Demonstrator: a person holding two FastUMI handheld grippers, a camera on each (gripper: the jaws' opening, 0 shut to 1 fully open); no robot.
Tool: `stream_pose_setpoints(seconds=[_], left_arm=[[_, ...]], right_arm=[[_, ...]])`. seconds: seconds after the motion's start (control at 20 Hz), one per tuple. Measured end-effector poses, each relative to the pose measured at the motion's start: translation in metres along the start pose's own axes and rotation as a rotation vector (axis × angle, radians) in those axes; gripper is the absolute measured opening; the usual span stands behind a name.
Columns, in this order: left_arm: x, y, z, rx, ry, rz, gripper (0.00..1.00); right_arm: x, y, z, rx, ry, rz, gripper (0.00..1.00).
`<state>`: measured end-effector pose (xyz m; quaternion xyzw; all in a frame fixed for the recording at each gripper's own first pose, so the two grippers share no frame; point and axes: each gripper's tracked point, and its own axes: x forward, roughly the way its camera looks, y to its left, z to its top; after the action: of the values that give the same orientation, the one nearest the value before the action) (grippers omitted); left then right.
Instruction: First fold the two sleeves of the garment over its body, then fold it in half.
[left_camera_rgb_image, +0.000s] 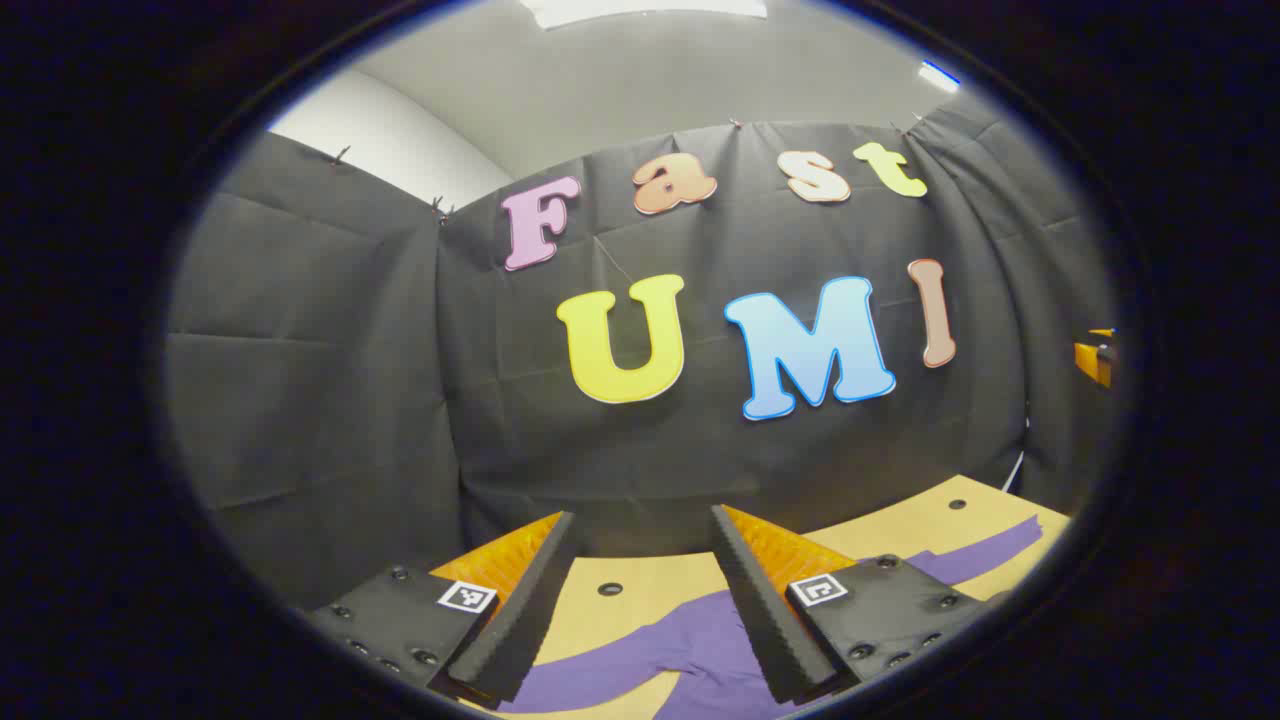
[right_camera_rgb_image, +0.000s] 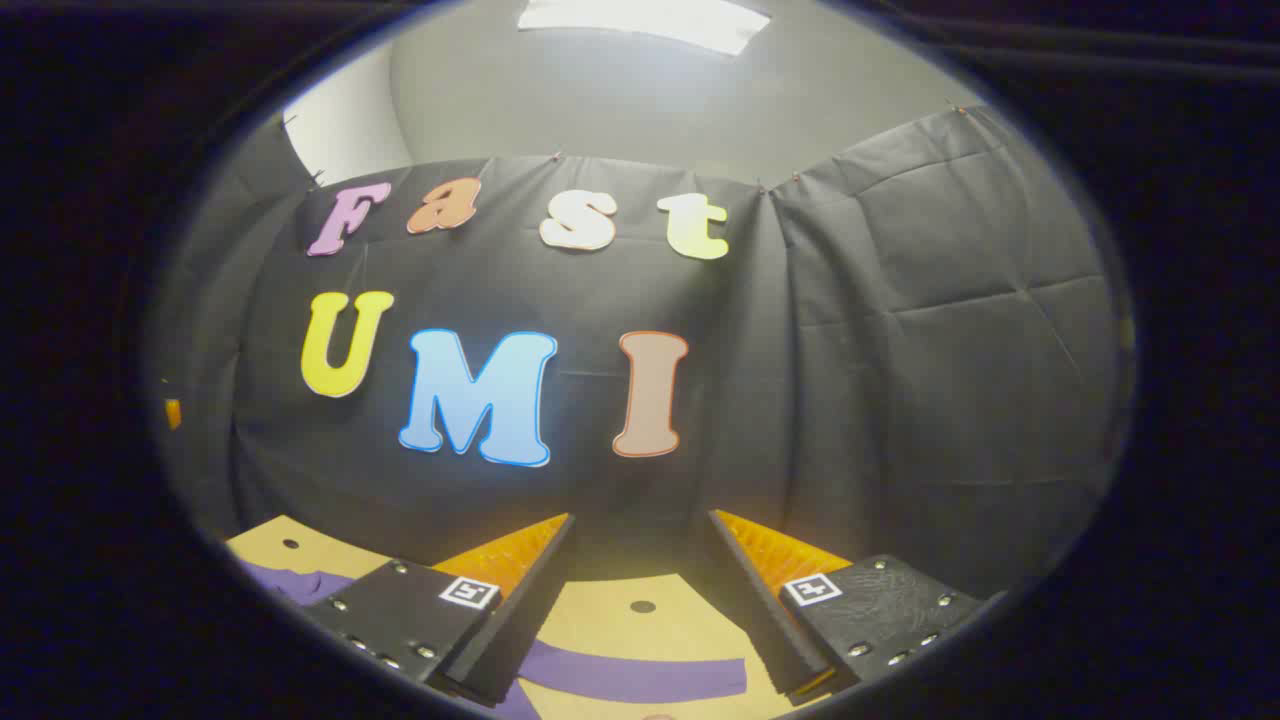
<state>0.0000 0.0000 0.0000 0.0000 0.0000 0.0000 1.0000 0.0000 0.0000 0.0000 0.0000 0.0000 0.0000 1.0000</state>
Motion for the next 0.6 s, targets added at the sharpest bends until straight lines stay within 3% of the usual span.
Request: stream_pose_setpoints(seconds=[0.6], left_arm=[[0.041,-0.032,-0.004,-0.037,0.002,-0.060,0.93]], right_arm=[[0.016,0.035,-0.018,-0.026,0.056,0.076,0.88]])
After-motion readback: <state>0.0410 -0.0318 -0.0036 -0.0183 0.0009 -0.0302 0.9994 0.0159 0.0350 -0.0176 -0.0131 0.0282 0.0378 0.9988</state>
